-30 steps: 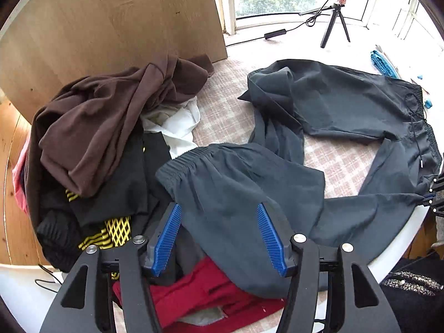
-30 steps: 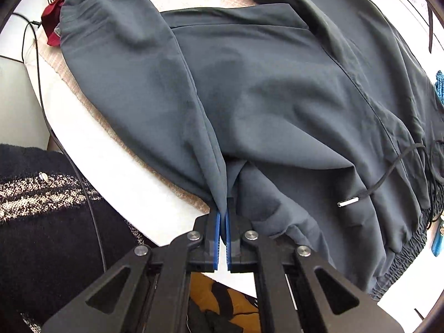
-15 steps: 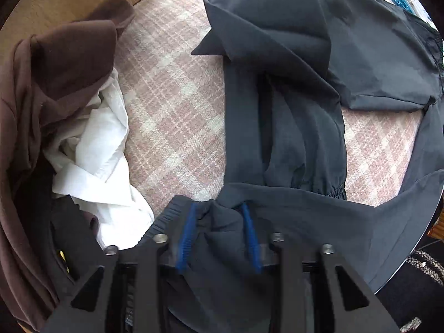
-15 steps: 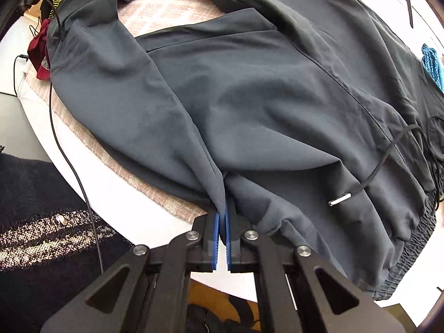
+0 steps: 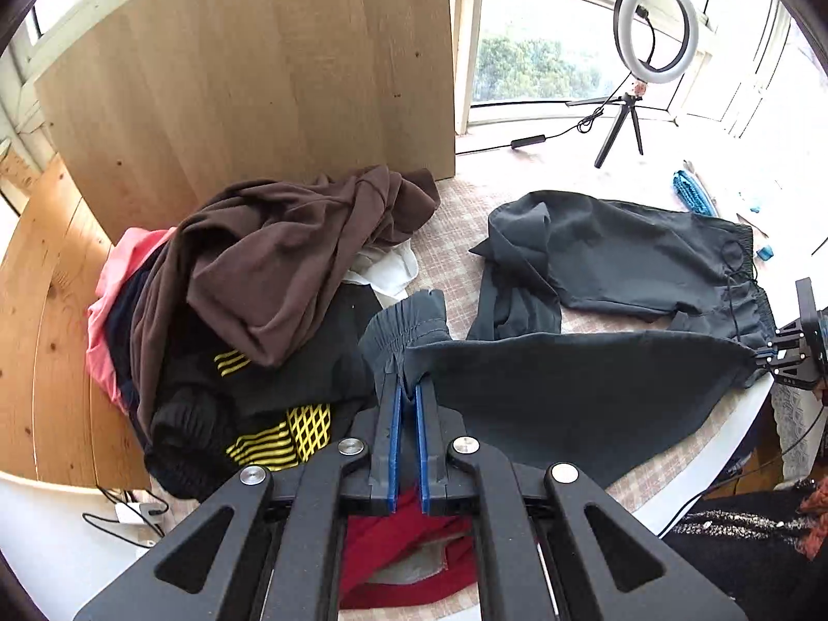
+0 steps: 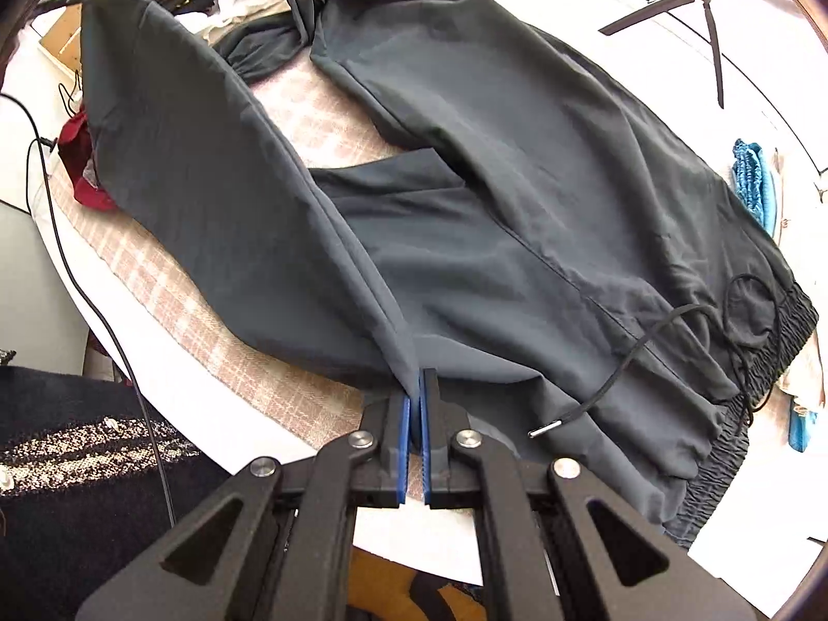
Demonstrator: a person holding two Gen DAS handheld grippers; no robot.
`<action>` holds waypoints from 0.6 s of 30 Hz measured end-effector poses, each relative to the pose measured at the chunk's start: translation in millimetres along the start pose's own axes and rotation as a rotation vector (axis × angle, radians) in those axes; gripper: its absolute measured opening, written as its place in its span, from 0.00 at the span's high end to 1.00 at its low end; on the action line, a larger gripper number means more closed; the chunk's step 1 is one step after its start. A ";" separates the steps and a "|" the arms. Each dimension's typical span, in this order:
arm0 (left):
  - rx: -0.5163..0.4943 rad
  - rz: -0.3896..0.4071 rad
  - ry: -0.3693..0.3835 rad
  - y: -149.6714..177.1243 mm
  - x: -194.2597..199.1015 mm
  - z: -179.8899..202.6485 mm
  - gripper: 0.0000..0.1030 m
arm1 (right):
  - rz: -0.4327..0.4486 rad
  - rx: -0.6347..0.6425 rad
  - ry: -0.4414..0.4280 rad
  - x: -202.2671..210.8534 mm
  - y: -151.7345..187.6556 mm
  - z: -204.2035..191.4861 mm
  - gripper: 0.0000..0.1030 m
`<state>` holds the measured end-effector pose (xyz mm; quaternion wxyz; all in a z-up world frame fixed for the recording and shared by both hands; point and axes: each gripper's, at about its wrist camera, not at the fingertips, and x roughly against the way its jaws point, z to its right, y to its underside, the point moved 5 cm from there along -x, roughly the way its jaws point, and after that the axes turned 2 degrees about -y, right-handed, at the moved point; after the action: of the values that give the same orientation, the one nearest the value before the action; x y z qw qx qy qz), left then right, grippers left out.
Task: Fold clothes
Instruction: 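Pull the trouser leg straight with the left gripper and open both grippers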
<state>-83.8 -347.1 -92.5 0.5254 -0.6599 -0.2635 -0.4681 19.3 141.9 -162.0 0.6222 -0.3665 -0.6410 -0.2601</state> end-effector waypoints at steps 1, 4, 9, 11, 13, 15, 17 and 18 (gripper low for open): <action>0.023 -0.019 0.002 25.7 6.9 -0.1 0.95 | -0.003 0.005 -0.008 7.6 16.6 -6.6 0.97; 0.118 -0.133 -0.013 111.8 6.0 -2.8 0.91 | -0.097 0.035 -0.091 4.6 56.7 -15.6 0.97; 0.312 -0.352 -0.091 229.3 -3.4 -23.1 0.84 | -0.305 0.088 -0.196 -21.8 96.0 -42.7 0.86; 0.336 -0.336 -0.141 231.1 1.9 -29.9 0.84 | -0.301 0.076 -0.219 -12.6 91.6 -40.9 0.84; 0.283 -0.266 -0.134 197.6 -0.4 -20.1 0.82 | -0.258 0.043 -0.273 3.0 77.4 -30.9 0.74; 0.203 -0.191 -0.120 156.4 -7.2 -4.2 0.74 | -0.171 0.019 -0.260 18.9 51.9 -16.8 0.64; 0.092 -0.126 -0.061 107.6 -27.1 28.3 0.64 | -0.098 -0.004 -0.212 29.4 28.3 -6.8 0.58; 0.035 -0.098 -0.026 83.1 -41.3 46.8 0.61 | -0.066 -0.018 -0.193 30.8 14.2 -0.2 0.58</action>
<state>-15.6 -322.9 -167.0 0.5101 -0.6427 -0.3104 -0.4800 32.0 154.7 -133.3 0.5453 -0.3740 -0.7074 -0.2498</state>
